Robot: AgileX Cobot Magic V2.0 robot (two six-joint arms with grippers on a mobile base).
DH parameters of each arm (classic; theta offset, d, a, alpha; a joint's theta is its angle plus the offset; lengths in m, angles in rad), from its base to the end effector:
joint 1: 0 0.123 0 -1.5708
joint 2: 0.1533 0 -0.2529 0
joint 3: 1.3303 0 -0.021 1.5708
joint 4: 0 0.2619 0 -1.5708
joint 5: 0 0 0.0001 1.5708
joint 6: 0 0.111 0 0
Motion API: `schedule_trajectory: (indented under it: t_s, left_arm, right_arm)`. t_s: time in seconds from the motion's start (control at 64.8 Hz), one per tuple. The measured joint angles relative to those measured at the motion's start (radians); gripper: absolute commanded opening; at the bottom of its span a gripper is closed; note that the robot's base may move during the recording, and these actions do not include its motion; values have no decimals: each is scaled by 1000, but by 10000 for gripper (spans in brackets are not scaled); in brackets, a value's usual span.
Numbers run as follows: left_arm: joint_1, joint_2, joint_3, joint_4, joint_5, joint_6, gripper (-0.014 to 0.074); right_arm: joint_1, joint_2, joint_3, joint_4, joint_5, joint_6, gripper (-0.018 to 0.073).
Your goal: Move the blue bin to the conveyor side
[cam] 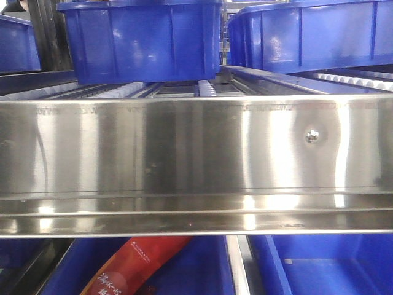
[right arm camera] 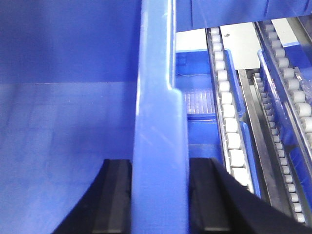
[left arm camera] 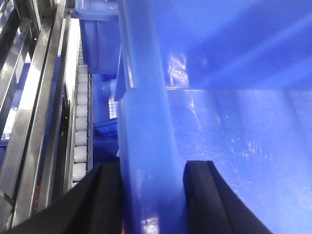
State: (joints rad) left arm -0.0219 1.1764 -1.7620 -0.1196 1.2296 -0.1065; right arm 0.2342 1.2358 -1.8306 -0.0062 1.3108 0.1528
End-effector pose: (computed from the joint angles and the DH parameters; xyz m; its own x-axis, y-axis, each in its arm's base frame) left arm 0.2247 -0.0174 0.4901 -0.5379 -0.1335 -0.8324 0.0391 0.9824 -0.1828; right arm 0.2279 0.0537 0.4878 -0.5998 0.0117 -0.8000 -0.1386 0.9833 0.1183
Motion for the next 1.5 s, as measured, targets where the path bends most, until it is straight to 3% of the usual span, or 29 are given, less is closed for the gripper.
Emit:
schedule_trajectory:
  t_s: [1.496]
  left_arm:
    - [0, 0, 0, 0, -2, 0, -27]
  right_arm:
    - [0, 0, 0, 0, 0, 0, -87]
